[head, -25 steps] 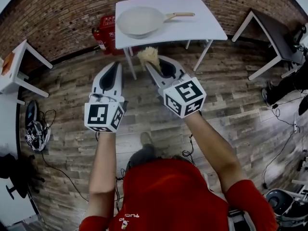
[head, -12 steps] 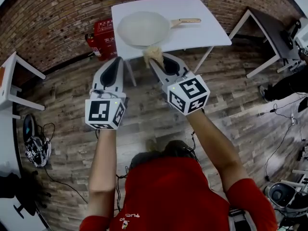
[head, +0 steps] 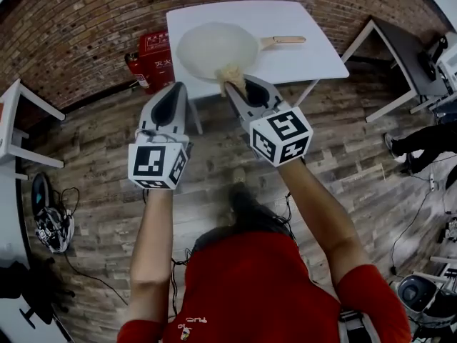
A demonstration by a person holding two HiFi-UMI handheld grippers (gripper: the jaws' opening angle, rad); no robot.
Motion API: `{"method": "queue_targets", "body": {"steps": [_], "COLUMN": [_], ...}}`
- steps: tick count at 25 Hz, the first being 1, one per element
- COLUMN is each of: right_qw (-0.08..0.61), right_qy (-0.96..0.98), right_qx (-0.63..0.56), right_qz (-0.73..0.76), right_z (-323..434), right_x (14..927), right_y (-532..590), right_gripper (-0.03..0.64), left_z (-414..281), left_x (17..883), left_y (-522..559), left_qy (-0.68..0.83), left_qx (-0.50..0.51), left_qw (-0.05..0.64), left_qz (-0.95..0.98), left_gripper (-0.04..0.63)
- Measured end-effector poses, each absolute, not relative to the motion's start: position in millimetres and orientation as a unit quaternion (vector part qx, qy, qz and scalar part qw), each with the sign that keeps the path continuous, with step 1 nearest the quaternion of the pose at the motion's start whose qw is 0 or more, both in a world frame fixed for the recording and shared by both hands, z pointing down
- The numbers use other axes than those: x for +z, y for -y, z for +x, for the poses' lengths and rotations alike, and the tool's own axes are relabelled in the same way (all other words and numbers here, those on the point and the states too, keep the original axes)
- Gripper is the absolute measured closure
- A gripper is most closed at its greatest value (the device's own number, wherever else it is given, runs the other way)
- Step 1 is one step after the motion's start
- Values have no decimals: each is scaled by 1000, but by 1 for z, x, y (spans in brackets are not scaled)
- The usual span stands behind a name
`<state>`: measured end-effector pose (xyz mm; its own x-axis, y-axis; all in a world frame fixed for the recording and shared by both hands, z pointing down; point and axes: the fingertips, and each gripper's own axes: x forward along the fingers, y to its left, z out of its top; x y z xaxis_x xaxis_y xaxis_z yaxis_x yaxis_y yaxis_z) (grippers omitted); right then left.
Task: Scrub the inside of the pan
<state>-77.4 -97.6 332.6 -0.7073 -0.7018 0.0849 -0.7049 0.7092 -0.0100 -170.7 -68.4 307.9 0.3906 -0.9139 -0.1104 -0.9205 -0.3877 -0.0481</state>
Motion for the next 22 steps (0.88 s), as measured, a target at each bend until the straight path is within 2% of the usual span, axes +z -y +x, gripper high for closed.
{"method": "queue_targets", "body": {"steps": [14,22], "right_qw": [44,101], "right_qy": [927,936], "right_qx": [15,28], "right_qz": [372,337], "right_z": [-82,-92], "right_x": [335,359], "right_y": [258,350], "right_gripper": [529,529], "left_z": [-169,-166], "left_x": [322,336], "left_y": [222,315], "left_qy": [-559,-576], "left_qx": [-6,-33], "left_qw": [63,56], "left_qz": [-827,-815], "left_gripper": [583,583]}}
